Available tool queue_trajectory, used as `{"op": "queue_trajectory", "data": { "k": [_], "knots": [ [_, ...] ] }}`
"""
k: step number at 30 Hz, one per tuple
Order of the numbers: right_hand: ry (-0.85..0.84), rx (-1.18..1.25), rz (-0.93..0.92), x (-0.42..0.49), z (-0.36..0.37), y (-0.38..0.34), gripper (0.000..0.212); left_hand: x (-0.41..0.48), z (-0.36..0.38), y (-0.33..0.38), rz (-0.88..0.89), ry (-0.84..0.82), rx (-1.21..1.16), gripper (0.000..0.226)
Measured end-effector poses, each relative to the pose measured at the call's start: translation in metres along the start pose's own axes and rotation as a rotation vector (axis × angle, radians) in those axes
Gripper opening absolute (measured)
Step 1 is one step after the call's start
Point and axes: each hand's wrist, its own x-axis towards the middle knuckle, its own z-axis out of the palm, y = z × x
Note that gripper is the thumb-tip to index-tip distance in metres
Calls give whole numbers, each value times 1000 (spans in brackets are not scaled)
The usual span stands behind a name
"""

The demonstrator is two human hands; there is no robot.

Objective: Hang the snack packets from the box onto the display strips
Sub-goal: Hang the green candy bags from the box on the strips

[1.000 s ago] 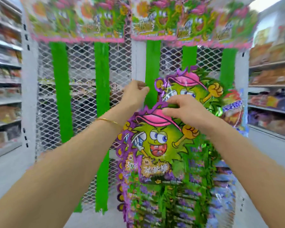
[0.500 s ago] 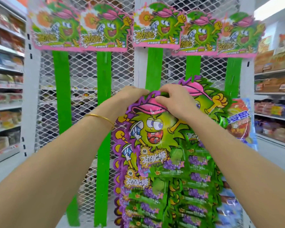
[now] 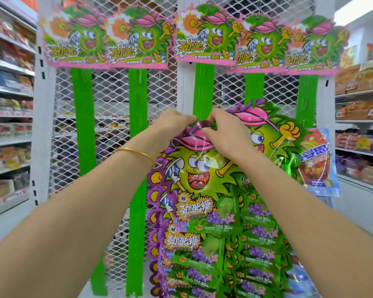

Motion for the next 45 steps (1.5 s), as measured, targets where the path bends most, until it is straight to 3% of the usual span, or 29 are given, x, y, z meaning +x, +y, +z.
{"op": "queue_trajectory", "data": {
  "k": [6, 12, 20, 24, 30, 33, 35, 37, 39, 41, 45],
  "knots": [
    [-89, 29, -17, -18, 12, 7, 21, -1, 6, -9, 13, -9, -153, 32],
    [63, 8, -31, -12, 0, 1, 20, -7, 6, -1, 37, 49, -20, 31],
    [121, -60, -42, 1, -2, -1, 17, -13, 5, 5, 33, 57, 6, 27],
    [49, -55, 0, 0, -3, 1, 21, -12, 10, 0, 49, 111, -71, 18],
    [-41, -8, 42, -7, -2, 5, 23, -11, 17, -6, 21, 133, -188, 24],
    [-97, -25, 38, -12, 2, 10, 22, -12, 18, -9, 53, 141, -172, 32],
    [-123, -93, 18, -21, 8, 12, 27, -15, 18, -15, 123, 126, -116, 24],
    [-69, -145, 7, -33, 9, 14, 31, -20, 17, -25, 201, 112, 4, 27],
    [79, -167, -25, -46, 6, 18, 33, -31, 13, -38, 299, 143, 137, 45],
    [251, -151, -89, -64, 4, 23, 34, -49, 11, -52, 389, 224, 161, 48],
    [336, 110, -133, -139, 15, 29, 28, -121, 32, -105, 456, 245, 118, 40]
  ]
}}
